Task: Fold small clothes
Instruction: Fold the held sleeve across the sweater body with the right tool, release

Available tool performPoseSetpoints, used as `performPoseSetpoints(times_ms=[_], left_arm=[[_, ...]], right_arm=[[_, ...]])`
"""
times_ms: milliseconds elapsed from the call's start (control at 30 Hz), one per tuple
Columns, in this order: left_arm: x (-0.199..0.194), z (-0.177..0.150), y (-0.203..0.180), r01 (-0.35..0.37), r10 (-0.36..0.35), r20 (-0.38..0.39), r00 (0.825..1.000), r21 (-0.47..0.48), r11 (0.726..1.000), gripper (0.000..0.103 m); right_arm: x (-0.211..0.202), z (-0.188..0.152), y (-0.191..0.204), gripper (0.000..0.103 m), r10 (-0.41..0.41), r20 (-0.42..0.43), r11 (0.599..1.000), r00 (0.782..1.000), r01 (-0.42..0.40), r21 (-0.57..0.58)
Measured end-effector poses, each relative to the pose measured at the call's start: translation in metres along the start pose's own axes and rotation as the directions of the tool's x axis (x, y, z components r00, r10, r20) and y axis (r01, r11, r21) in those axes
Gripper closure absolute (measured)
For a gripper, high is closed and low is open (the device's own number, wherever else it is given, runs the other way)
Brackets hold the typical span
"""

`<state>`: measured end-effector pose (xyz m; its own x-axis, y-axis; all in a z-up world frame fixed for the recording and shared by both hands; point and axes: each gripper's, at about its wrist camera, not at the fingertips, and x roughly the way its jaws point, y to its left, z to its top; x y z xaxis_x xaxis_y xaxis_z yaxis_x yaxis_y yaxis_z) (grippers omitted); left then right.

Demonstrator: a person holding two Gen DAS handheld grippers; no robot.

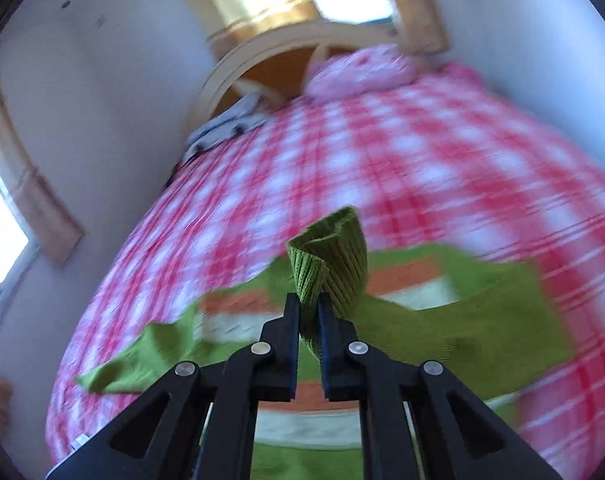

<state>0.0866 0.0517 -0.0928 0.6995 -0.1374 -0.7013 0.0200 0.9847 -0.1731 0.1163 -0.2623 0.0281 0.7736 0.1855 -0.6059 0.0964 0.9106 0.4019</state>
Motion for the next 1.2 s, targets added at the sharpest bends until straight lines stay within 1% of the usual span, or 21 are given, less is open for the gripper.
performPoseSetpoints(times_ms=[67, 167, 267, 433, 500, 567, 600, 633, 667, 700, 767, 800, 867, 933, 967, 1000, 1033, 1100, 1133, 1167, 1200], left_arm=[[0.0, 0.0, 0.001, 0.004, -0.004, 0.002, 1.0, -0.003, 1.0, 0.0], [0.0, 0.0, 0.002, 0.011, -0.011, 0.006, 1.0, -0.006, 1.0, 0.0], [-0.001, 0.0, 0.003, 0.024, -0.024, 0.012, 1.0, -0.016, 1.0, 0.0], [-0.001, -0.001, 0.004, 0.029, -0.029, 0.016, 0.999, -0.018, 0.999, 0.0], [-0.001, -0.002, 0.004, 0.032, -0.031, 0.019, 0.999, -0.018, 0.999, 0.0], [-0.001, -0.002, 0.005, 0.036, -0.035, 0.02, 0.999, -0.02, 0.999, 0.0], [-0.001, -0.002, 0.005, 0.039, -0.039, 0.02, 0.999, -0.02, 0.999, 0.0], [-0.001, -0.002, 0.006, 0.041, -0.04, 0.021, 0.999, -0.021, 0.999, 0.0], [-0.001, -0.002, 0.006, 0.042, -0.042, 0.02, 0.999, -0.021, 0.999, 0.0], [-0.001, -0.002, 0.006, 0.044, -0.044, 0.02, 0.999, -0.022, 0.999, 0.0], [-0.001, -0.002, 0.006, 0.046, -0.045, 0.019, 0.999, -0.023, 0.999, 0.0], [-0.001, -0.002, 0.006, 0.045, -0.045, 0.019, 0.999, -0.022, 0.999, 0.0], [-0.001, -0.002, 0.005, 0.044, -0.044, 0.02, 0.999, -0.021, 0.999, 0.0], [-0.001, -0.002, 0.005, 0.044, -0.043, 0.021, 0.999, -0.021, 0.999, 0.0], [-0.001, -0.002, 0.005, 0.044, -0.044, 0.021, 0.999, -0.021, 0.999, 0.0], [-0.001, -0.002, 0.005, 0.045, -0.044, 0.021, 0.999, -0.022, 0.999, 0.0], [-0.001, -0.002, 0.005, 0.045, -0.045, 0.022, 0.999, -0.023, 0.999, 0.0], [-0.001, -0.002, 0.005, 0.045, -0.044, 0.023, 0.999, -0.023, 0.999, 0.0], [-0.001, -0.001, 0.004, 0.044, -0.043, 0.022, 0.999, -0.022, 0.999, 0.0], [-0.001, -0.002, 0.005, 0.042, -0.042, 0.02, 0.999, -0.021, 0.999, 0.0], [-0.001, -0.002, 0.004, 0.04, -0.04, 0.019, 0.999, -0.019, 0.999, 0.0]], right_arm=[[0.032, -0.018, 0.022, 0.095, 0.05, -0.05, 0.999, 0.997, -0.051, -0.005], [0.068, -0.041, 0.043, 0.095, 0.083, -0.109, 0.996, 0.991, -0.086, -0.019], [0.1, -0.062, 0.052, 0.095, 0.098, -0.156, 0.995, 0.983, -0.102, -0.016], [0.127, -0.08, 0.051, 0.095, 0.142, -0.173, 0.99, 0.975, -0.144, 0.004], [0.138, -0.088, 0.054, 0.094, 0.174, -0.202, 0.985, 0.964, -0.172, 0.028], [0.147, -0.094, 0.056, 0.091, 0.195, -0.236, 0.981, 0.952, -0.195, 0.023], [0.145, -0.093, 0.056, 0.09, 0.196, -0.231, 0.98, 0.953, -0.197, 0.019], [0.145, -0.092, 0.056, 0.083, 0.21, -0.236, 0.977, 0.949, -0.21, 0.026], [0.146, -0.09, 0.056, 0.07, 0.255, -0.251, 0.967, 0.934, -0.25, 0.051], [0.148, -0.088, 0.055, 0.065, 0.338, -0.267, 0.941, 0.903, -0.324, 0.096], [0.145, -0.086, 0.058, 0.063, 0.429, -0.302, 0.903, 0.851, -0.403, 0.148], [0.137, -0.083, 0.059, 0.063, 0.437, -0.283, 0.899, 0.854, -0.416, 0.133], [0.106, -0.076, 0.056, 0.063, 0.363, -0.164, 0.932, 0.917, -0.36, 0.043], [0.096, -0.073, 0.046, 0.066, 0.291, -0.132, 0.957, 0.947, -0.288, 0.044], [0.098, -0.074, 0.043, 0.081, 0.256, -0.147, 0.967, 0.955, -0.252, 0.047], [0.103, -0.075, 0.042, 0.089, 0.222, -0.172, 0.975, 0.96, -0.22, 0.033], [0.11, -0.077, 0.042, 0.093, 0.195, -0.202, 0.98, 0.96, -0.197, 0.012], [0.131, -0.087, 0.049, 0.093, 0.199, -0.287, 0.977, 0.937, -0.213, -0.02], [0.142, -0.095, 0.055, 0.093, 0.217, -0.33, 0.971, 0.919, -0.238, -0.024], [0.141, -0.098, 0.058, 0.093, 0.225, -0.306, 0.968, 0.925, -0.249, -0.038], [0.142, -0.097, 0.061, 0.093, 0.233, -0.306, 0.965, 0.923, -0.258, -0.042]])
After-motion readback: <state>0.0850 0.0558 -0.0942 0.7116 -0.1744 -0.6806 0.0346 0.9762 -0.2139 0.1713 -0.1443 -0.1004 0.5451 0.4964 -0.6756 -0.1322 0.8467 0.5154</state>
